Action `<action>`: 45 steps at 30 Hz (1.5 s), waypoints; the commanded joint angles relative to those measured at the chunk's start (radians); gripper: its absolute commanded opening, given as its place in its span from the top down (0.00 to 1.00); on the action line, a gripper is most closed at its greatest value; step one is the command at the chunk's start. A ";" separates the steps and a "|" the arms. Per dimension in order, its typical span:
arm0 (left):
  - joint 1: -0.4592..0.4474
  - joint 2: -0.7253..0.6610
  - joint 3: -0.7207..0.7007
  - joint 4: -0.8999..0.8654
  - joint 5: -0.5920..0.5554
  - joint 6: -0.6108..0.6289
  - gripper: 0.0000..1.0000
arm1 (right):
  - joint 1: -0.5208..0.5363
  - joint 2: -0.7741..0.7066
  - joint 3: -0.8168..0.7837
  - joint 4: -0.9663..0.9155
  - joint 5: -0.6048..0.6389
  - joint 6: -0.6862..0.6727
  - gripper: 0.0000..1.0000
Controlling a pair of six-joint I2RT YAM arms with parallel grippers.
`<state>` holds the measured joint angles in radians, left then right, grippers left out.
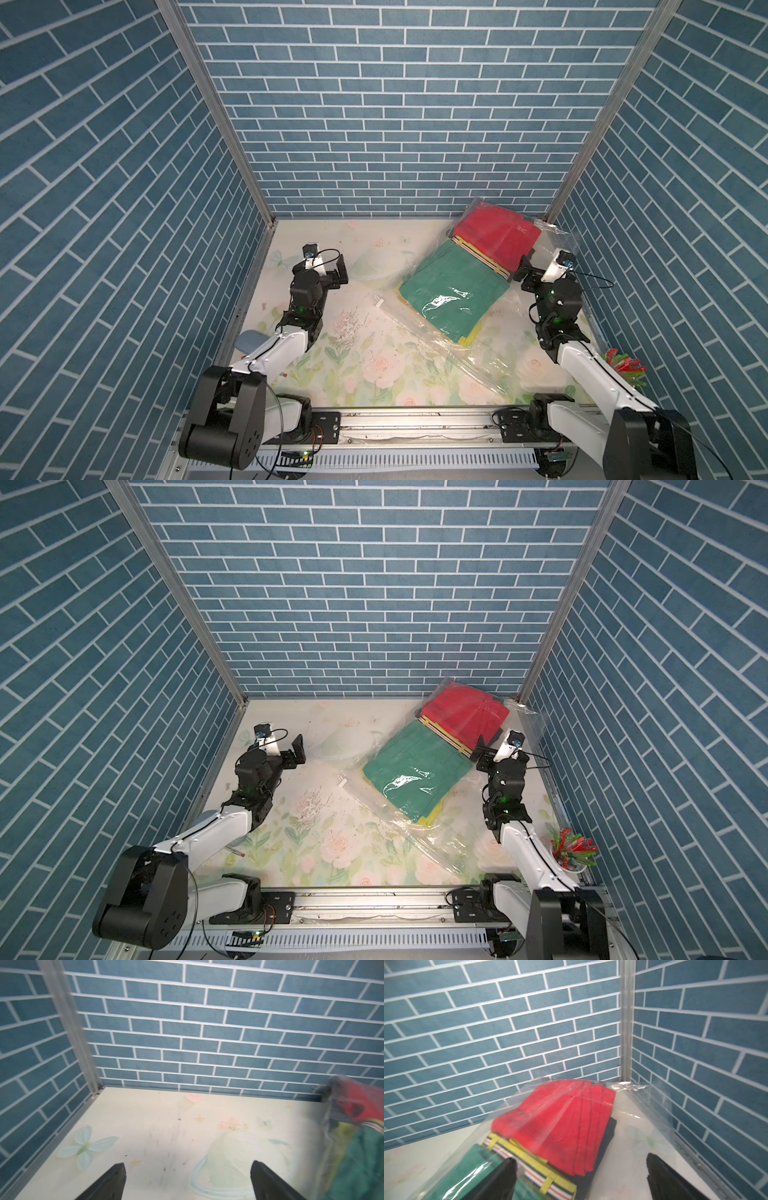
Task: Take the trousers out of the vacuum bag
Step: Open the vacuum bag at the center of the board.
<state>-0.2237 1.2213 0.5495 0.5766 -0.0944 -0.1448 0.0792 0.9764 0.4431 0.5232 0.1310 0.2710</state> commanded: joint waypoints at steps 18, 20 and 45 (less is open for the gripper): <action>-0.177 -0.278 -0.011 -0.446 0.446 -0.397 0.00 | 0.484 -0.190 0.096 -0.701 -0.055 0.173 0.01; -0.177 -0.299 -0.036 -0.451 0.464 -0.433 0.00 | 0.547 -0.179 0.096 -0.723 -0.008 0.184 0.01; -0.176 -0.648 -0.297 -0.522 0.381 -0.552 0.00 | 1.252 0.371 0.338 -0.965 0.554 0.280 0.06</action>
<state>-0.3954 0.5884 0.2676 0.0708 0.3042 -0.6998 1.3182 1.3106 0.7475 -0.3653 0.5961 0.5148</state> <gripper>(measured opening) 0.995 0.945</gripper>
